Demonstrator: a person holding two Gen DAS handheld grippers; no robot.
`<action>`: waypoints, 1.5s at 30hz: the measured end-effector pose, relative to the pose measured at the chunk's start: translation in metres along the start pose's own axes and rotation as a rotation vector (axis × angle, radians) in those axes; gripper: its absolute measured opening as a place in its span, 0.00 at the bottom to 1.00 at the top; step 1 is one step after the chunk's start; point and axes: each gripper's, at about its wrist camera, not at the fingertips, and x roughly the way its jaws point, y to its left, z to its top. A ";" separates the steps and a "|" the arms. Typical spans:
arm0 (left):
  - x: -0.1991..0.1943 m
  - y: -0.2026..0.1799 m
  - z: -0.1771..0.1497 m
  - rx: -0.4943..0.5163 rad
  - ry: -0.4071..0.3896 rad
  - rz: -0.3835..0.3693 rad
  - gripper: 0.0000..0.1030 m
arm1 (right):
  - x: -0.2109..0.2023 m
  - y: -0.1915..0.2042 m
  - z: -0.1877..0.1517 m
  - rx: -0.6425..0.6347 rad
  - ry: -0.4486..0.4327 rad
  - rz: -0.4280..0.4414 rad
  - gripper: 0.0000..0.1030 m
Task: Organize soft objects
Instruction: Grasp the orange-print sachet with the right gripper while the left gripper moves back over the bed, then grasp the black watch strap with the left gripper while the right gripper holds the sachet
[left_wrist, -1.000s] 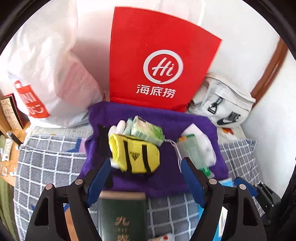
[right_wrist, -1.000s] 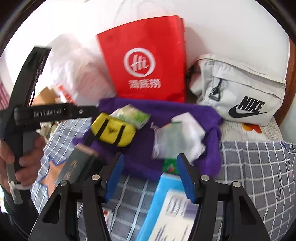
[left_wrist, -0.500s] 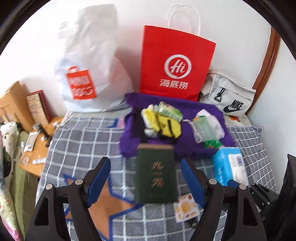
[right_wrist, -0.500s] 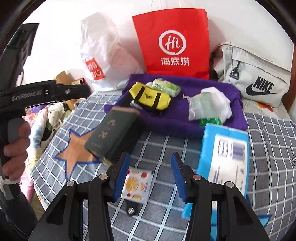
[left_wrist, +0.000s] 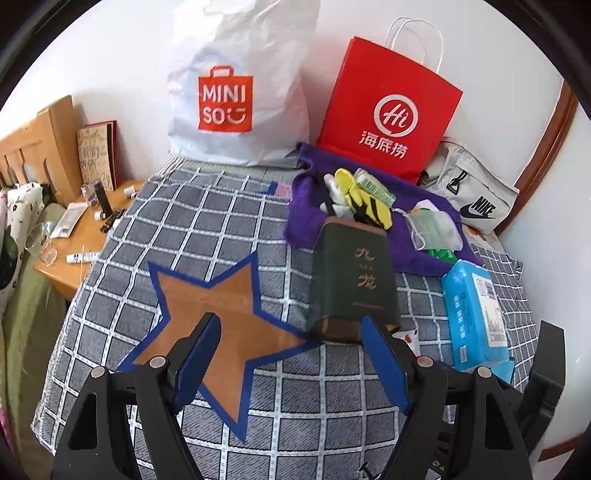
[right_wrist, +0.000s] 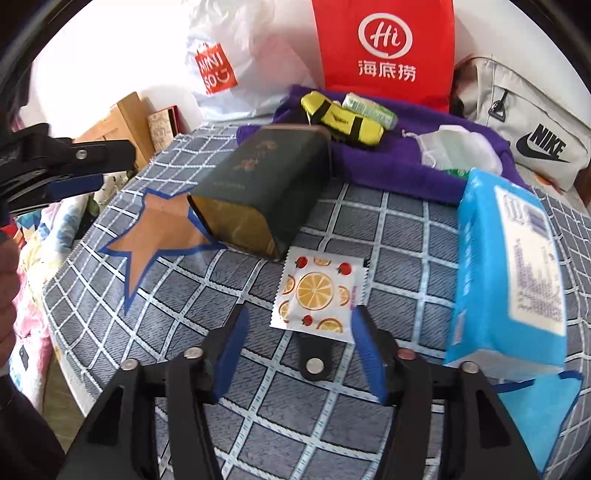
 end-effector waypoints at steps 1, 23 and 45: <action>0.003 0.001 -0.001 0.001 0.006 0.000 0.74 | 0.004 0.002 0.000 0.003 0.002 -0.019 0.58; 0.039 0.005 -0.002 0.027 0.061 0.034 0.74 | 0.032 -0.007 0.010 0.050 0.001 -0.100 0.37; 0.035 -0.042 -0.039 0.071 0.129 0.025 0.74 | -0.041 -0.027 -0.021 0.033 -0.079 0.023 0.36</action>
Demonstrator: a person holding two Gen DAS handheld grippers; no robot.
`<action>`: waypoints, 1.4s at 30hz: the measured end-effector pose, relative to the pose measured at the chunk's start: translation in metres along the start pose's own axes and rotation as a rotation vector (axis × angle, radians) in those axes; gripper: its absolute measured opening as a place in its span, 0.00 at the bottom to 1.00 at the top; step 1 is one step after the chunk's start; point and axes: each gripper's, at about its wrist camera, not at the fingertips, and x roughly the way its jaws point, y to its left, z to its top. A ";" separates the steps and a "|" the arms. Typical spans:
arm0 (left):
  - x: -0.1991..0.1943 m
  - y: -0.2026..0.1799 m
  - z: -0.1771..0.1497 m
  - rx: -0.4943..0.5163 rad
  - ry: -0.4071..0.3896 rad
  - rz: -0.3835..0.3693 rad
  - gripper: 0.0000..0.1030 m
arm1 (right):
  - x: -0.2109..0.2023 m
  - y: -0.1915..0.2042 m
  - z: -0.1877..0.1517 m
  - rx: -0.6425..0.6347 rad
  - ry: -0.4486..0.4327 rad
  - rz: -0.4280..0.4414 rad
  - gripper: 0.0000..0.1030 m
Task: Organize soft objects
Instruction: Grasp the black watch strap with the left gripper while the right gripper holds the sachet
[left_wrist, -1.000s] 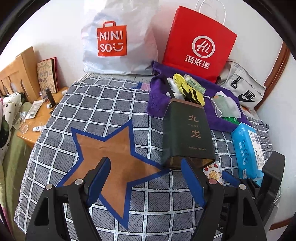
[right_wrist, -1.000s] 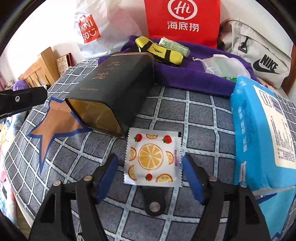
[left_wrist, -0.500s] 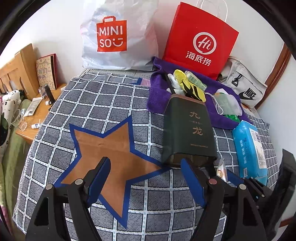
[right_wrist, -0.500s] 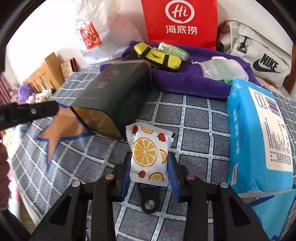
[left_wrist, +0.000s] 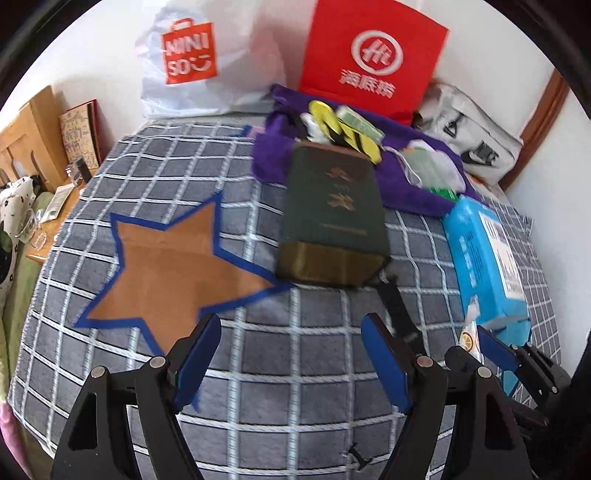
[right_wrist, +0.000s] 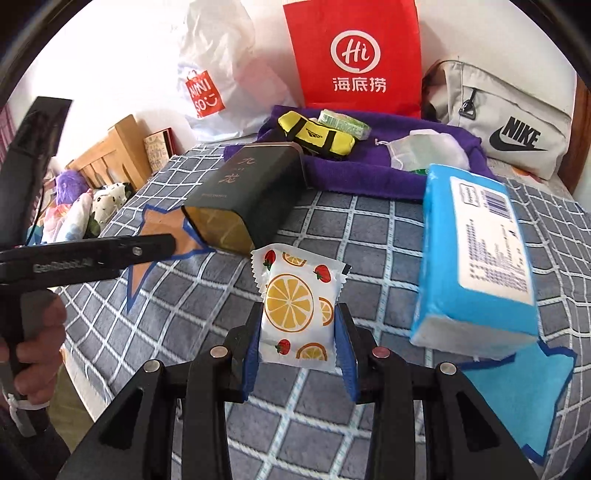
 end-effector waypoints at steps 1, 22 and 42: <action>0.001 -0.007 -0.002 0.013 0.005 0.002 0.74 | -0.002 -0.001 -0.002 -0.005 -0.003 0.001 0.36; 0.061 -0.106 -0.022 0.177 0.100 0.070 0.74 | -0.034 -0.066 -0.052 0.052 -0.014 0.040 0.36; 0.023 -0.043 -0.049 0.136 0.114 -0.037 0.27 | -0.040 -0.066 -0.056 0.101 -0.012 0.039 0.36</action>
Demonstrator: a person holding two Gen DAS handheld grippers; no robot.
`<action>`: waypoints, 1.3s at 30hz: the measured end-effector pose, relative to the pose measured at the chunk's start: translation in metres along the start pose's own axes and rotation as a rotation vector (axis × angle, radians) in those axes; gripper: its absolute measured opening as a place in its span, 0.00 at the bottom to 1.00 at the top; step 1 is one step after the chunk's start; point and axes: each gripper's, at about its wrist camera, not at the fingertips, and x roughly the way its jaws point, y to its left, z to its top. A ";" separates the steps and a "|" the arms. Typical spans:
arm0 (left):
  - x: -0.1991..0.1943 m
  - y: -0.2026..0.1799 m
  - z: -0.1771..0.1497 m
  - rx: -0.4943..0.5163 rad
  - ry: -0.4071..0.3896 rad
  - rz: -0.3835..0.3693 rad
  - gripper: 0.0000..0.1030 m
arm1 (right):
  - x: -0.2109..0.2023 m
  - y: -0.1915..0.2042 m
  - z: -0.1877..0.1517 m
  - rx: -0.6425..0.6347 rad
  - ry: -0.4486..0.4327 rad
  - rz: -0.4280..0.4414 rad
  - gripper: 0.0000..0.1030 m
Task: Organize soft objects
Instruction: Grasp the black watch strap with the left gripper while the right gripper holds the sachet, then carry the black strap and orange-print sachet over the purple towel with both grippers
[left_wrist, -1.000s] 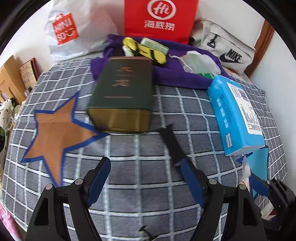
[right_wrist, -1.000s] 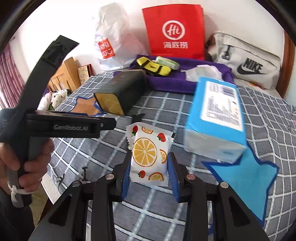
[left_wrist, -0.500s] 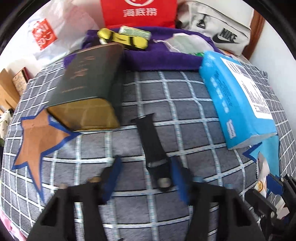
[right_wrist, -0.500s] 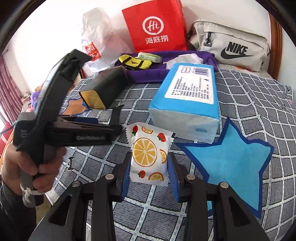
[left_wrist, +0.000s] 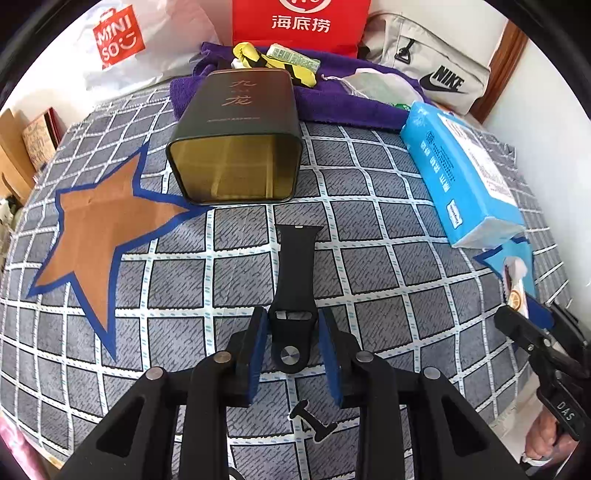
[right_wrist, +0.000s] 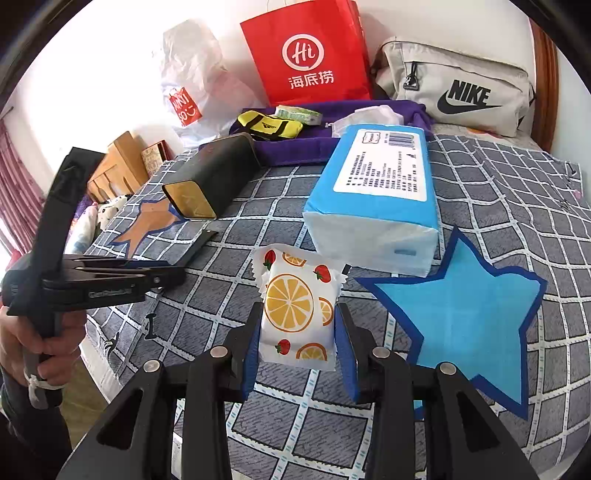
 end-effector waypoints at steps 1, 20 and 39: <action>0.001 0.000 0.001 -0.003 -0.002 -0.005 0.28 | 0.000 -0.001 0.000 0.002 0.000 -0.001 0.36; 0.010 -0.012 0.014 0.039 -0.059 0.069 0.20 | 0.004 -0.025 0.000 0.048 0.022 -0.058 0.36; -0.045 -0.003 0.014 -0.011 -0.141 -0.037 0.20 | -0.034 -0.001 0.018 -0.008 -0.046 -0.070 0.36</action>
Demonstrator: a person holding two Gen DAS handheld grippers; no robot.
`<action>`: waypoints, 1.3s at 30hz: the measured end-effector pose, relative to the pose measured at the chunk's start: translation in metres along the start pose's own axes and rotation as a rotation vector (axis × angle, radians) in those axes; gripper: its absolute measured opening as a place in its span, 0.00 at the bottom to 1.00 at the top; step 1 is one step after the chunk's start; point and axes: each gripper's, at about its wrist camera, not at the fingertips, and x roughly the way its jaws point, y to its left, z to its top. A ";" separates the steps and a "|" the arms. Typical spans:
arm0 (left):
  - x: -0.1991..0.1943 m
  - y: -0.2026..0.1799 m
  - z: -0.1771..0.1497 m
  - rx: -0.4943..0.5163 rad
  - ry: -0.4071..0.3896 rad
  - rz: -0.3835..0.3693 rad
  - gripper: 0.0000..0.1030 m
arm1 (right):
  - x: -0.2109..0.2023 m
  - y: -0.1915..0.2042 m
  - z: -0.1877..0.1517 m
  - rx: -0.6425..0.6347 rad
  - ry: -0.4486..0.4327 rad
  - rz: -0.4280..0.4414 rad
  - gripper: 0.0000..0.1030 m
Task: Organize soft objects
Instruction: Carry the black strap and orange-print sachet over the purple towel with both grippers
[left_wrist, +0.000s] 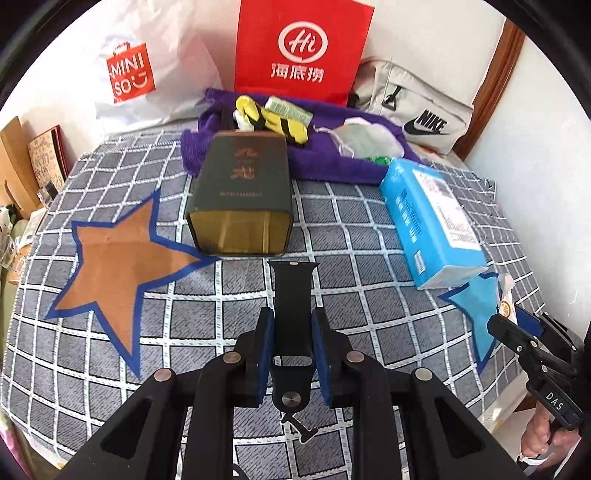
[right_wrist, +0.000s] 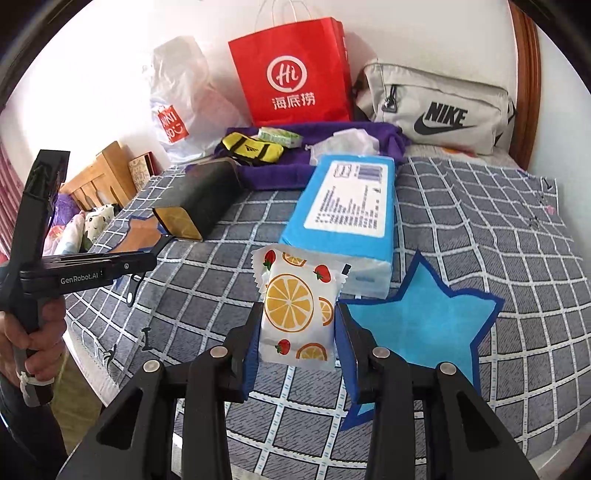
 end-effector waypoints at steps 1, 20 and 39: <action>-0.003 0.000 0.001 -0.001 -0.007 0.001 0.20 | -0.002 0.001 0.001 -0.005 -0.004 -0.001 0.36; -0.036 0.006 0.034 -0.020 -0.080 0.005 0.20 | -0.023 0.012 0.042 -0.060 -0.058 -0.015 0.36; -0.022 0.016 0.082 -0.032 -0.086 0.028 0.20 | -0.002 0.005 0.094 -0.065 -0.077 -0.032 0.36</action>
